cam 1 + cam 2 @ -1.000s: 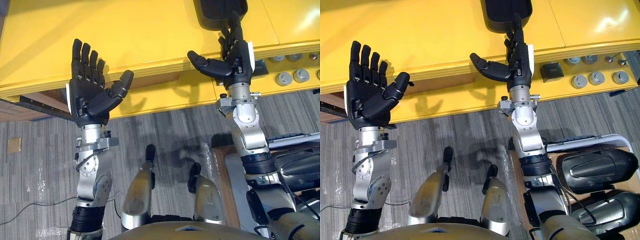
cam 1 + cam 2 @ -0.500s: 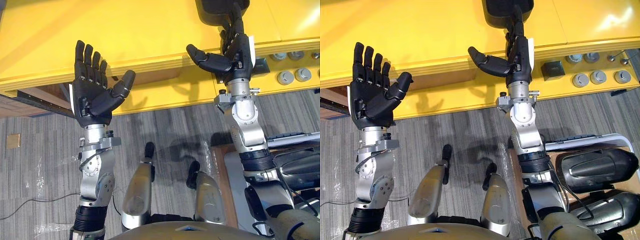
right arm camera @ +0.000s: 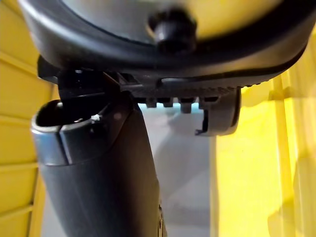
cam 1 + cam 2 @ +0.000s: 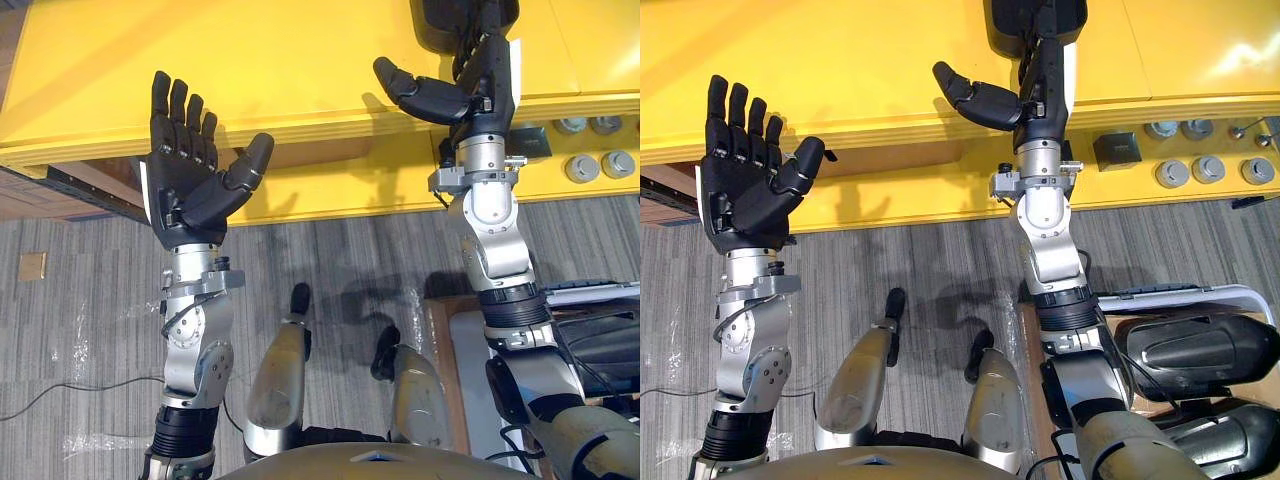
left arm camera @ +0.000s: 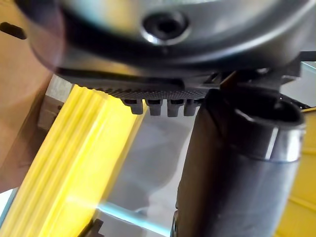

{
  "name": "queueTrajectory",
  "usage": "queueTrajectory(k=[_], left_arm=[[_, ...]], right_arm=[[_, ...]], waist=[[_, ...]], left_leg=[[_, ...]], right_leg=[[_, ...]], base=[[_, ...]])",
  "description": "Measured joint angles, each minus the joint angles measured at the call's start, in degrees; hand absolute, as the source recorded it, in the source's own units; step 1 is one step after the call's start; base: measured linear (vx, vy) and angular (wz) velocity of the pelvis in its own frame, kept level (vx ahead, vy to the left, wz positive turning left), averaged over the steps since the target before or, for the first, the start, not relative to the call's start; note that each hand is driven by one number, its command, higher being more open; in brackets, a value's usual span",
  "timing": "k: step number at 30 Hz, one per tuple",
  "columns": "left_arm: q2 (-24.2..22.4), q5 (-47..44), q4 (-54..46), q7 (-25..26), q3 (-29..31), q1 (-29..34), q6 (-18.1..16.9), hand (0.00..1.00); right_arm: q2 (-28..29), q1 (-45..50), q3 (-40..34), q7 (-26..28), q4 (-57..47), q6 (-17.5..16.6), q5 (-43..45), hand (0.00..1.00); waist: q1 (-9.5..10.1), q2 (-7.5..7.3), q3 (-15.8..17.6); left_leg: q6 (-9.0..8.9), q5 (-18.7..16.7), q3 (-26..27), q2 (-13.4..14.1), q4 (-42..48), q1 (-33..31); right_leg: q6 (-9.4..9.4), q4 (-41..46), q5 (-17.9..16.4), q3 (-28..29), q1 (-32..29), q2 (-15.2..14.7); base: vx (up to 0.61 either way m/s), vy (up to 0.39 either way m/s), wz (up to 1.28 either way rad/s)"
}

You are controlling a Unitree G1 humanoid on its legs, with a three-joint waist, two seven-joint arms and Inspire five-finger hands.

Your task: Walk over and take three plastic housings, then place them on the shelf

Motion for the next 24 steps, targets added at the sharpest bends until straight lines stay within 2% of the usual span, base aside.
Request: queueTrajectory(k=[6, 12, 13, 20, 24], left_arm=[[0.2, 0.0, 0.1, -1.1, 0.0, 0.3, 0.0, 1.00], [0.7, 0.0, 0.2, -1.2, 0.0, 0.6, 0.0, 1.00], [0.8, 0.0, 0.6, -1.2, 0.0, 0.6, 0.0, 1.00], [1.0, 0.0, 1.0, -1.3, 0.2, 0.6, 0.0, 1.00], [1.4, 0.0, 1.2, -2.8, 0.2, 0.8, 0.0, 1.00]], right_arm=[[0.0, 0.0, -0.4, -0.7, 2.3, 0.1, 0.0, 1.00], [-0.2, 0.0, -0.4, -0.7, 5.5, 0.2, 0.0, 1.00], [-0.2, -0.1, -0.5, -0.7, 5.7, 0.1, -0.2, 1.00], [-0.4, -0.2, -0.7, -1.9, 6.0, 0.1, -0.3, 1.00], [-0.4, 0.7, -0.9, -3.0, 6.6, 0.1, -0.2, 1.00]], waist=[[0.00, -0.12, -0.2], [-0.35, -0.13, -0.2], [-0.38, -0.13, -0.2], [-0.35, -0.15, -0.2], [-0.49, -0.25, -0.7]], left_leg=[[-0.22, -0.1, -0.1, -0.2, -1.5, 2.5], [-0.19, 2.3, 0.0, -0.1, -5.1, 3.2], [0.28, 2.9, 0.0, -0.2, -5.5, 3.3], [0.37, 3.1, 0.0, -0.3, -6.5, 4.1], [0.45, 4.3, -0.1, -0.4, -10.1, 7.3]], right_leg=[[0.09, -1.0, 0.0, -0.3, 2.4, -0.2], [0.51, -2.4, 0.4, -0.9, 2.3, -0.1], [0.68, -2.7, 0.6, -0.9, 2.3, -0.1], [0.89, -4.3, 1.2, -1.0, 3.4, 0.3], [1.09, -6.6, 1.5, -1.5, 6.1, 0.6]], base=[[-0.01, 0.005, 0.02], [-0.02, 0.000, 0.06], [0.00, 0.000, 0.00], [0.00, 0.000, 0.00], [0.01, -0.006, 0.02]])
